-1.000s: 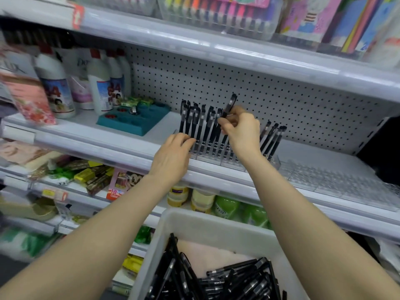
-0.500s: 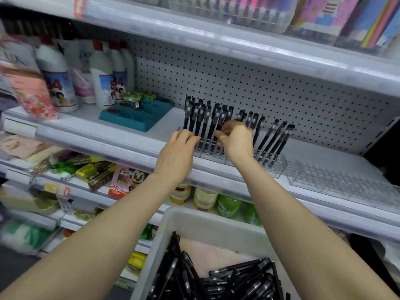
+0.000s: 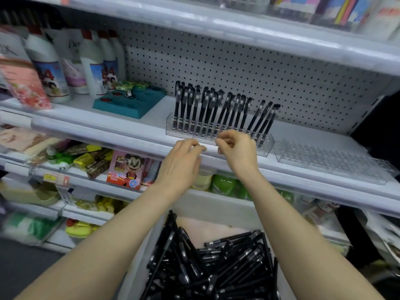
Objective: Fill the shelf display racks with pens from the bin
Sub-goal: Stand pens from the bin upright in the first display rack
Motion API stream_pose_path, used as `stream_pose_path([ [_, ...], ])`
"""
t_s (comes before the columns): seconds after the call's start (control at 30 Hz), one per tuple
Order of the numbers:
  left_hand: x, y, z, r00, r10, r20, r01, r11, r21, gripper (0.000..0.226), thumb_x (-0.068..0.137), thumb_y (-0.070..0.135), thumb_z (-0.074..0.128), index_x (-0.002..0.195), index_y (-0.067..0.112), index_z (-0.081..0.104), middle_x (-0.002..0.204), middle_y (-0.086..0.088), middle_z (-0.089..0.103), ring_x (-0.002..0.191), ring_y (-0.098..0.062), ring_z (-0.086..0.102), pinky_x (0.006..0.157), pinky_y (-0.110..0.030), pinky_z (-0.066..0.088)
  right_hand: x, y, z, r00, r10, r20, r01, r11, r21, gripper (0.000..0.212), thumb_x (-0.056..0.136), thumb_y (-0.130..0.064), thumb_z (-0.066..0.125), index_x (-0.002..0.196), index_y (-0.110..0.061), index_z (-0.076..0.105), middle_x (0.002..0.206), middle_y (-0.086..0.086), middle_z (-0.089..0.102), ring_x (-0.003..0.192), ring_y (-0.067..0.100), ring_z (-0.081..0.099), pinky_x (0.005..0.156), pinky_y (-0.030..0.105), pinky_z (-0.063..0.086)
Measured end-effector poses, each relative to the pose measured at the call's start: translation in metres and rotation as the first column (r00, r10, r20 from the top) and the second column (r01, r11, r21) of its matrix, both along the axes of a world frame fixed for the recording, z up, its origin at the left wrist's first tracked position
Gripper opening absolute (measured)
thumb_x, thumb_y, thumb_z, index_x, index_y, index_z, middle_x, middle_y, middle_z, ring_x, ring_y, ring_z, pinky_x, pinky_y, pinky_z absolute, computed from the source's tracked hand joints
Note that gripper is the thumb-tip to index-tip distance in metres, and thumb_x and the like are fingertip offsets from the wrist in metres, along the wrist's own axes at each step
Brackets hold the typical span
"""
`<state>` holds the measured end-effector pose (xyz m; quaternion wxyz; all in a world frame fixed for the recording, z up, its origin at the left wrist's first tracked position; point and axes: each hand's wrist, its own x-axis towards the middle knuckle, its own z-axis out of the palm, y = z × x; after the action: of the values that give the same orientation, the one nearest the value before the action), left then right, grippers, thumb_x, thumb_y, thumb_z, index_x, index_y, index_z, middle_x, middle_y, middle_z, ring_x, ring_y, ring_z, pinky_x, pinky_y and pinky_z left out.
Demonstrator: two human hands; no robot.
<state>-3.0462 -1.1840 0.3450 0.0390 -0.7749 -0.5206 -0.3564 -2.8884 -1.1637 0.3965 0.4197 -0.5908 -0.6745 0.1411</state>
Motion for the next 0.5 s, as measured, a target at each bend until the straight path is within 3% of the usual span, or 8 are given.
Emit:
stream_pose_path([
  [0.13, 0.018, -0.02, -0.037, 0.997, -0.063, -0.038, 0.061, 0.996, -0.058, 0.029, 0.087, 0.017, 0.058, 0.115, 0.014, 0.067, 0.111, -0.006, 0.059, 0.103, -0.029, 0.054, 0.086, -0.041, 0.049, 0.027, -0.038, -0.045, 1.0, -0.016, -0.01, 0.015, 0.994, -0.105, 0.008, 0.087, -0.021, 0.066, 0.083, -0.02, 0.072, 0.067, -0.005, 0.071, 0.065, 0.012, 0.068, 0.074, 0.04, 0.058],
  [0.3, 0.029, -0.029, -0.084, 0.993, -0.041, -0.108, 0.024, 0.988, -0.154, 0.033, 0.092, 0.033, 0.044, 0.11, 0.018, 0.068, 0.102, -0.004, 0.062, 0.095, -0.029, 0.055, 0.082, -0.038, 0.043, 0.055, -0.08, -0.094, 0.999, 0.008, -0.031, -0.019, 0.925, -0.38, 0.017, 0.086, -0.01, 0.065, 0.071, -0.018, 0.068, 0.06, 0.0, 0.07, 0.053, 0.015, 0.065, 0.064, 0.04, 0.06],
  [0.4, 0.025, -0.029, -0.092, 0.983, -0.045, -0.177, 0.023, 0.992, -0.121, 0.037, 0.092, 0.038, 0.038, 0.106, 0.019, 0.067, 0.089, -0.003, 0.064, 0.086, -0.028, 0.057, 0.078, -0.035, 0.033, 0.067, -0.091, -0.116, 0.986, 0.078, 0.145, -0.001, 0.884, -0.467, 0.014, 0.085, -0.014, 0.067, 0.072, -0.019, 0.07, 0.069, 0.001, 0.072, 0.064, 0.015, 0.065, 0.069, 0.033, 0.056],
  [0.5, 0.023, -0.029, -0.09, 0.98, -0.059, -0.192, 0.036, 0.992, -0.12, 0.035, 0.093, 0.039, 0.039, 0.108, 0.021, 0.064, 0.091, -0.001, 0.063, 0.088, -0.026, 0.056, 0.08, -0.035, 0.034, 0.071, -0.094, -0.124, 0.905, 0.237, 0.354, -0.015, 0.848, -0.529, 0.007, 0.082, -0.016, 0.069, 0.082, -0.02, 0.074, 0.087, -0.004, 0.074, 0.084, 0.014, 0.066, 0.077, 0.024, 0.047],
])
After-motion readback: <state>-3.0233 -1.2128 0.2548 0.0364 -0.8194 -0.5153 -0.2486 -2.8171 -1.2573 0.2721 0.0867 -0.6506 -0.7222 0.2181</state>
